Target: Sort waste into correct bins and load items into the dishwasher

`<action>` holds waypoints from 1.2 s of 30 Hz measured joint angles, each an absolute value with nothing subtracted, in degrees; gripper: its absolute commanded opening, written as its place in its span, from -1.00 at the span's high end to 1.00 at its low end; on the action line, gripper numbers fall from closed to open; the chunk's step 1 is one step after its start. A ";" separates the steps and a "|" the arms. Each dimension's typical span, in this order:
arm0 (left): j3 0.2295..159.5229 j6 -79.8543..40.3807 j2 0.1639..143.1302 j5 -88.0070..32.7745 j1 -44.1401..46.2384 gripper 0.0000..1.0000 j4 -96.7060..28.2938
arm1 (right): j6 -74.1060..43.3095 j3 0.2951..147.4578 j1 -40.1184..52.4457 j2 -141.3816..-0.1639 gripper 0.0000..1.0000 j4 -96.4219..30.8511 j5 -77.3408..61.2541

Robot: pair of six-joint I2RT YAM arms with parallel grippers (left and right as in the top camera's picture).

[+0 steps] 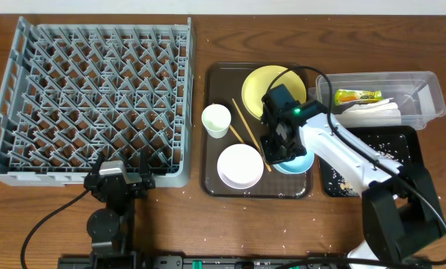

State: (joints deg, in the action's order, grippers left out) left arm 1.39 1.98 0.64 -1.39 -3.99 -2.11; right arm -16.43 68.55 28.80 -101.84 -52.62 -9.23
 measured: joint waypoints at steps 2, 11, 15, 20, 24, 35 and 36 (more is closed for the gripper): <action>1.37 1.98 0.64 -1.39 -3.99 -0.83 -2.09 | -16.69 68.55 28.80 -101.95 0.06 -52.25 -9.17; 1.65 1.74 0.64 -1.41 -3.99 -0.83 -2.39 | -14.63 77.25 28.58 -102.13 -0.24 -56.47 -10.96; 3.77 0.64 2.24 -1.63 -3.99 -0.84 -6.33 | -13.30 86.19 28.58 -102.13 -0.31 -57.98 -11.38; 13.65 -0.64 11.25 -5.04 -3.99 -0.84 -12.93 | -13.54 89.69 28.58 -102.13 -0.34 -54.39 -11.97; 27.55 -1.54 24.49 -9.17 -3.99 -0.84 -20.18 | -15.40 89.71 28.58 -102.13 -0.38 -50.09 -12.03; 69.95 -1.72 61.49 -25.82 -3.99 -0.83 -49.93 | -20.43 90.00 31.29 -110.17 -0.22 -41.65 -11.97; 70.98 -1.72 62.76 -28.60 -4.03 -0.83 -49.95 | -20.73 90.00 31.88 -112.31 -0.15 -40.62 -12.14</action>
State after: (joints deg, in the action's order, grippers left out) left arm 70.98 -1.72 62.76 -28.60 -4.03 -49.95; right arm -20.73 90.00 31.88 -112.31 -40.62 -12.14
